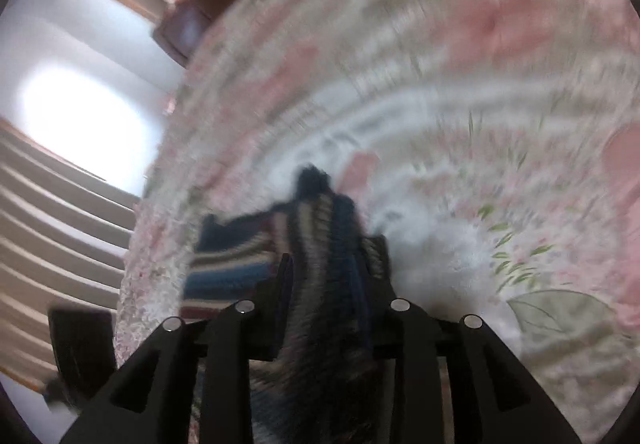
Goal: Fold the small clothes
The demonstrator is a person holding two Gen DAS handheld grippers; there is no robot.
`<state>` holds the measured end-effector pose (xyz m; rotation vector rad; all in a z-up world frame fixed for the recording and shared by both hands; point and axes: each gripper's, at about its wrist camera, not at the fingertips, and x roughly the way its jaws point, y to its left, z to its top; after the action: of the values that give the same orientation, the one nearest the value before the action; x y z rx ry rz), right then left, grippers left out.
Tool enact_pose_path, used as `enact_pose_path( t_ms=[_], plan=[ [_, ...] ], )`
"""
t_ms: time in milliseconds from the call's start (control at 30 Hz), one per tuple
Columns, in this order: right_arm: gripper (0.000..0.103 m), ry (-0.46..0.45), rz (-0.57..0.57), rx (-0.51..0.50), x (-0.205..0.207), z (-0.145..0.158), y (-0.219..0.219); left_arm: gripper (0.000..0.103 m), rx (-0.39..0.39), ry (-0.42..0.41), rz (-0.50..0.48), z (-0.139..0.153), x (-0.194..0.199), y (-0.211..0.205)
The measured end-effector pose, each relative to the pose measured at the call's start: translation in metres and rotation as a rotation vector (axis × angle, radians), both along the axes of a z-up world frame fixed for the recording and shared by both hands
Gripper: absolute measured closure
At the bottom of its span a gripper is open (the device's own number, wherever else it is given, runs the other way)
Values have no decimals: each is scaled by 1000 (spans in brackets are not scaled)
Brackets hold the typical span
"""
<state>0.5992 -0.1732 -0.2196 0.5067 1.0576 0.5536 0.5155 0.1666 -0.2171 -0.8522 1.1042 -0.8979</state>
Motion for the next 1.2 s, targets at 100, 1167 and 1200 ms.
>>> enact_pose_path(
  t_ms=[100,1167,1200],
  plan=[
    [65,-28,44,64,-12,19,14,13,44,-82,88,20,21,16],
    [96,90,53,144,-114,-29,5,24,78,-6,-50,-17,-24,16],
    [97,111,58,134,-117,-38,6,24,89,27,-46,-33,-28,14]
  ],
)
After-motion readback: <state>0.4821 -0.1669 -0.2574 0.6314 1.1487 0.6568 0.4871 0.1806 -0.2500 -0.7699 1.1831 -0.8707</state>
